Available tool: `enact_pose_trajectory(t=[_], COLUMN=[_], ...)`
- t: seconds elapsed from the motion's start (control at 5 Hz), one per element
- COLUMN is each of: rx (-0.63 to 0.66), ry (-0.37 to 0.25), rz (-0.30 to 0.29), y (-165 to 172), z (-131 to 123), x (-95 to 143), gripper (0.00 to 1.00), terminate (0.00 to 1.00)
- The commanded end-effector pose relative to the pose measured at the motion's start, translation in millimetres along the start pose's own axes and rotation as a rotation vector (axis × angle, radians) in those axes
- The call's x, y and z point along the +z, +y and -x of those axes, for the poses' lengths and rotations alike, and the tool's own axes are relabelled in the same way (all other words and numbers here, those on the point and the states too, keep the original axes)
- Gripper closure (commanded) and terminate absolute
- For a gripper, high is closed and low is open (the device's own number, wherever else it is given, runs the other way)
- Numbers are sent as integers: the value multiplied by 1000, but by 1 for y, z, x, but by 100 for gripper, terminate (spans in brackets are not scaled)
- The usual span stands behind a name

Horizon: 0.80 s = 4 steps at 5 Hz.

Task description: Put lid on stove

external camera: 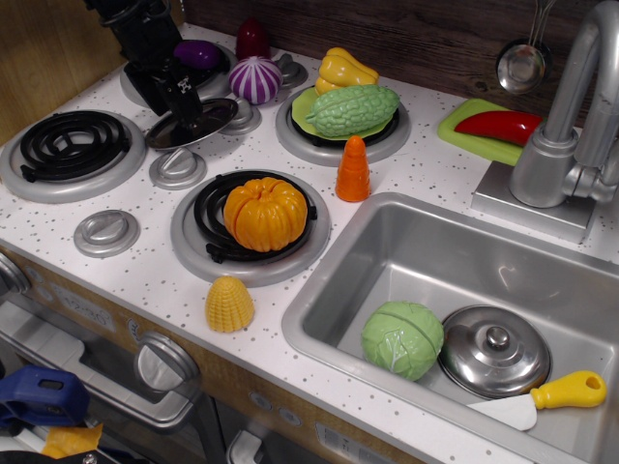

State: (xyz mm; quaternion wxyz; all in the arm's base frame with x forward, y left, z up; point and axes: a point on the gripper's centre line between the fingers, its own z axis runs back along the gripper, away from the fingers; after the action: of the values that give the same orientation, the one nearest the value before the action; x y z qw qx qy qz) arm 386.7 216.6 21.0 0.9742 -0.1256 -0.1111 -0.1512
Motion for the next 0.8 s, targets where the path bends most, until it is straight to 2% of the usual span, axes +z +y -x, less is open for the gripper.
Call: enact_pose_trajectory(t=[0.0,0.2,0.4,0.6], rx=[-39,-17,-21,-26], ry=[-50,-75,-88,-81], rz=[-13,-7,17,2], y=[-6,-13,-14,-15], z=[-22,-21,-21,-20], x=[19,14,10,11], gripper=[0,100,100,0], terminate=[0,0,0,0])
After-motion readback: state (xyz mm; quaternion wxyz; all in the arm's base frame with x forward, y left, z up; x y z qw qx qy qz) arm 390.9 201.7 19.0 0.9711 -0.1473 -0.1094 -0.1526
